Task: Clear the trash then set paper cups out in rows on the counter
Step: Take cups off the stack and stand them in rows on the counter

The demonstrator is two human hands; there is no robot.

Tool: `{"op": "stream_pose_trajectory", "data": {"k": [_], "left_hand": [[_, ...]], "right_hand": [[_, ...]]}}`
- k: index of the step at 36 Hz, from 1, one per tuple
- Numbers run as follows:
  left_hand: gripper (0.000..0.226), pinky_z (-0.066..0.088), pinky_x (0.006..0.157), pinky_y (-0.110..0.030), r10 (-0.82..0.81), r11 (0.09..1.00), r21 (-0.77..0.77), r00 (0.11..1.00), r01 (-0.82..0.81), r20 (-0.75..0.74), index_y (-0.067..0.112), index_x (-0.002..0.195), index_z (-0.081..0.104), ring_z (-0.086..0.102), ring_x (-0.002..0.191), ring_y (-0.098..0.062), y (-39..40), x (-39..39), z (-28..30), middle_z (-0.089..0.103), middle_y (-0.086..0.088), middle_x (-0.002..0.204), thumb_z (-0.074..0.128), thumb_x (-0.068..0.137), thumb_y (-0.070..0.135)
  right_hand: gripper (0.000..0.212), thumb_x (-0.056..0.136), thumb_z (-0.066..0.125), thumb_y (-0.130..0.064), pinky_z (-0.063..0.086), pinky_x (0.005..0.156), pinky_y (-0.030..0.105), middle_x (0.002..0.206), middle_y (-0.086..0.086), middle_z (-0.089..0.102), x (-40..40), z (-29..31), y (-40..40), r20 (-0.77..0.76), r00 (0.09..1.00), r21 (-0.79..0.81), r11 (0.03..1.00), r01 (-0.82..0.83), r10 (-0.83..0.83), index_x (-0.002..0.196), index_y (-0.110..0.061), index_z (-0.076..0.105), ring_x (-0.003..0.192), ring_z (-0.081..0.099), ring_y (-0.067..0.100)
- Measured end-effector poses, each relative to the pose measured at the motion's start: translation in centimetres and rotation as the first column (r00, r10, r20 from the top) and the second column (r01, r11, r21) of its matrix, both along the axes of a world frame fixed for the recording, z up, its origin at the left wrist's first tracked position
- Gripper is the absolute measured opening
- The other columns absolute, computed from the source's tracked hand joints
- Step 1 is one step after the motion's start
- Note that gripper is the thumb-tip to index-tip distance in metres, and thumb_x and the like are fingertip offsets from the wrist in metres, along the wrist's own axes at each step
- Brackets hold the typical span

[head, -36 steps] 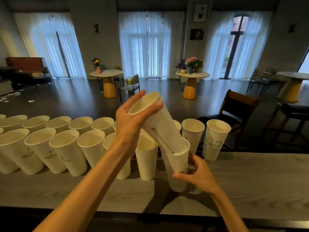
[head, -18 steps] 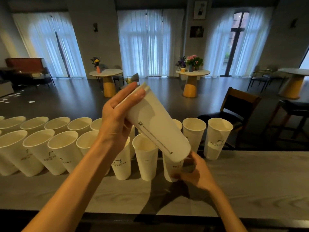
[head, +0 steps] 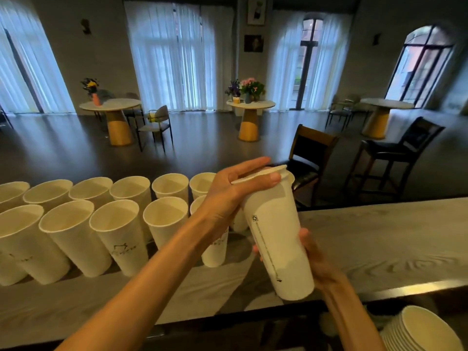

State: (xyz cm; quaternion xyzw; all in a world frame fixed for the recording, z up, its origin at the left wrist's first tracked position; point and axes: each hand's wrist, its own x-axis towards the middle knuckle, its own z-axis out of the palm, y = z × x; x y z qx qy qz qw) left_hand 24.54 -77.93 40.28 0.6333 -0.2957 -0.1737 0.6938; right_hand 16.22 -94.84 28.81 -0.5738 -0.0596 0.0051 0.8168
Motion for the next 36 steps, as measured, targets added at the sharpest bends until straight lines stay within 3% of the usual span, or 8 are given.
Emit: {"op": "stream_pose_trajectory", "data": {"k": [3, 5, 10, 14, 20, 24, 28, 36], "left_hand": [[0.073, 0.059, 0.095, -0.038, -0.001, 1.000, 0.003, 0.999, 0.001, 0.051, 0.030, 0.125, 0.072, 0.072, 0.108, -0.014, -1.0, -0.3, 0.5, 0.074, 0.012, 0.120, 0.083, 0.057, 0.050], [0.075, 0.059, 0.093, -0.035, 0.053, 0.999, 0.000, 0.993, -0.053, 0.107, 0.035, 0.123, 0.072, 0.071, 0.105, -0.007, -1.6, -0.3, 1.2, 0.074, 0.017, 0.116, 0.084, 0.052, 0.053], [0.079, 0.060, 0.084, -0.022, 0.236, 0.970, -0.114, 0.942, -0.214, 0.240, 0.039, 0.131, 0.065, 0.064, 0.112, -0.005, -1.3, 1.2, 4.5, 0.063, 0.016, 0.128, 0.086, 0.058, 0.060], [0.079, 0.056, 0.083, -0.017, 0.398, 0.915, -0.125, 0.807, -0.383, 0.437, 0.040, 0.131, 0.065, 0.062, 0.108, 0.007, -0.3, 2.5, 6.0, 0.066, 0.023, 0.122, 0.079, 0.060, 0.073], [0.092, 0.043, 0.089, -0.014, 0.124, 0.887, 0.253, 0.726, -0.387, 0.677, 0.037, 0.136, 0.058, 0.056, 0.114, 0.002, -1.6, 2.3, 1.5, 0.061, 0.021, 0.125, 0.079, 0.055, 0.075], [0.095, 0.052, 0.099, -0.032, -0.015, 0.823, 0.404, 0.695, -0.399, 0.719, 0.033, 0.136, 0.059, 0.057, 0.120, -0.005, -2.4, 2.4, -1.5, 0.063, 0.014, 0.133, 0.085, 0.054, 0.073], [0.101, 0.052, 0.101, -0.042, -0.139, 0.750, 0.518, 0.668, -0.411, 0.731, 0.033, 0.137, 0.057, 0.055, 0.125, -0.012, -2.8, 2.7, -3.4, 0.060, 0.010, 0.139, 0.081, 0.051, 0.079], [0.098, 0.047, 0.098, -0.031, -0.215, 0.674, 0.565, 0.605, -0.476, 0.766, 0.033, 0.142, 0.050, 0.052, 0.127, -0.016, -2.9, 2.8, -5.1, 0.053, 0.008, 0.145, 0.083, 0.059, 0.072]], "right_hand": [[0.123, 0.032, 0.091, -0.068, 0.058, 0.080, 0.048, 0.113, 0.021, 0.070, -1.0, 0.3, -0.8, -0.034, 0.980, -0.097, 0.977, 0.191, -0.195, 0.127, 0.001, 0.052, 0.104, 0.069, 0.037], [0.111, 0.021, 0.092, -0.065, 0.059, 0.071, 0.027, 0.098, 0.001, 0.076, -1.7, 1.1, -1.6, 0.027, 0.965, -0.277, 0.925, 0.258, -0.261, 0.113, -0.014, 0.056, 0.092, 0.073, 0.015], [0.068, 0.056, 0.093, -0.023, 0.059, 0.079, 0.021, 0.110, -0.022, 0.071, -2.7, 0.1, -4.0, 0.124, 0.896, -0.519, 0.742, 0.425, -0.426, 0.115, -0.033, 0.060, 0.104, 0.067, 0.001], [0.063, 0.063, 0.090, -0.025, 0.055, 0.075, 0.021, 0.110, -0.021, 0.064, -2.3, -2.6, -5.9, 0.124, 0.750, -0.528, 0.597, 0.604, -0.649, 0.114, -0.037, 0.056, 0.103, 0.062, 0.001], [0.081, 0.063, 0.090, -0.033, 0.049, 0.087, 0.032, 0.123, -0.011, 0.053, -0.9, -4.4, -6.4, 0.076, 0.681, -0.540, 0.545, 0.642, -0.728, 0.132, -0.028, 0.048, 0.114, 0.051, 0.011], [0.080, 0.060, 0.090, -0.042, 0.051, 0.088, 0.035, 0.124, -0.011, 0.055, -0.2, -4.9, -6.3, 0.091, 0.704, -0.577, 0.539, 0.614, -0.705, 0.128, -0.032, 0.049, 0.116, 0.053, 0.012], [0.086, 0.059, 0.091, -0.044, 0.052, 0.091, 0.037, 0.125, -0.011, 0.057, 0.4, -5.3, -6.2, 0.093, 0.713, -0.573, 0.548, 0.609, -0.695, 0.133, -0.031, 0.048, 0.116, 0.055, 0.013], [0.086, 0.060, 0.090, -0.046, 0.054, 0.096, 0.048, 0.132, -0.009, 0.058, 1.8, -6.1, -6.2, 0.094, 0.717, -0.592, 0.540, 0.598, -0.691, 0.134, -0.036, 0.047, 0.121, 0.055, 0.013]]}}
